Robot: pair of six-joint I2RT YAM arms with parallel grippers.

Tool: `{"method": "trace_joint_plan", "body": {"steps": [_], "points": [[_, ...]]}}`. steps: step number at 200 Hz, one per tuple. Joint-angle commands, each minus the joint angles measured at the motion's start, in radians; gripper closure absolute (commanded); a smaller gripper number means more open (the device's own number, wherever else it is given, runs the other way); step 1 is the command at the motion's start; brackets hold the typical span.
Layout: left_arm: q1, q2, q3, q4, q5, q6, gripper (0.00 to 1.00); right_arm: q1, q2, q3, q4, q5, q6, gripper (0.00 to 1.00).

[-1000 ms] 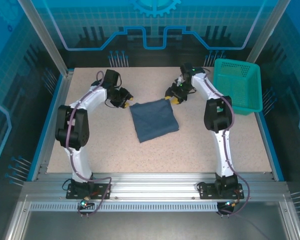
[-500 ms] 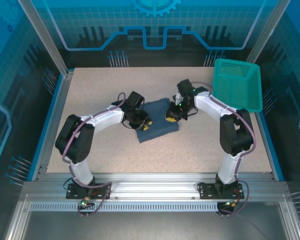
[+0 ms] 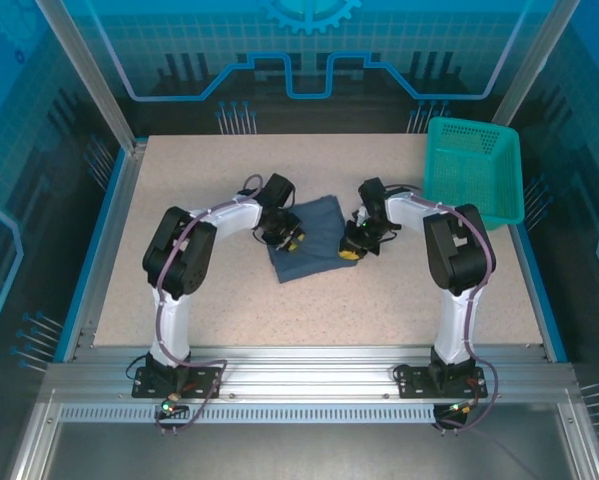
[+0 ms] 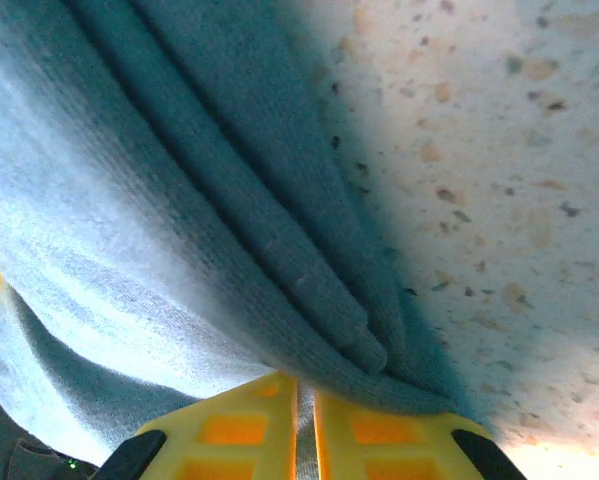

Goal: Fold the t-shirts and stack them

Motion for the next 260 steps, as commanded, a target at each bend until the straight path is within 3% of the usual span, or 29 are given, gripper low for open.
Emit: {"method": "trace_joint_plan", "body": {"steps": [1,44,82,103,120,153,179,197,215,240,260], "points": [[0.055,0.04,0.02,-0.08,-0.065,0.045,0.75,0.052,0.05,0.027,0.006,0.005,0.038,0.86],[0.213,0.008,-0.016,-0.131,-0.112,0.148,0.75,0.189,0.185,0.216,0.013,-0.043,0.145,0.83],[0.371,-0.016,0.047,-0.17,-0.154,0.334,0.75,0.268,0.38,0.542,-0.014,-0.134,0.244,0.8],[0.401,-0.039,0.143,-0.204,-0.156,0.405,0.72,0.288,0.456,0.745,-0.087,-0.159,0.253,0.79],[0.394,-0.092,0.187,-0.227,-0.165,0.402,0.7,0.282,0.439,0.801,-0.1,-0.157,0.261,0.78],[0.331,-0.259,0.096,-0.294,-0.184,0.232,0.61,0.237,0.236,0.698,-0.088,-0.102,0.235,0.68],[0.255,-0.465,-0.202,-0.22,-0.182,-0.064,0.53,0.166,0.053,0.506,-0.038,-0.069,0.2,0.63],[0.274,-0.583,-0.383,-0.127,-0.179,-0.199,0.52,0.109,-0.049,0.367,0.0,-0.099,0.161,0.62],[0.355,-0.6,-0.39,-0.16,-0.205,-0.12,0.5,0.062,-0.122,0.254,0.026,-0.144,0.112,0.62],[0.45,-0.523,-0.333,-0.111,-0.214,0.186,0.5,0.017,-0.197,0.152,0.027,-0.168,0.067,0.61],[0.484,-0.409,-0.263,-0.154,-0.22,0.354,0.49,-0.006,-0.231,0.089,0.04,-0.184,0.07,0.61]]}}
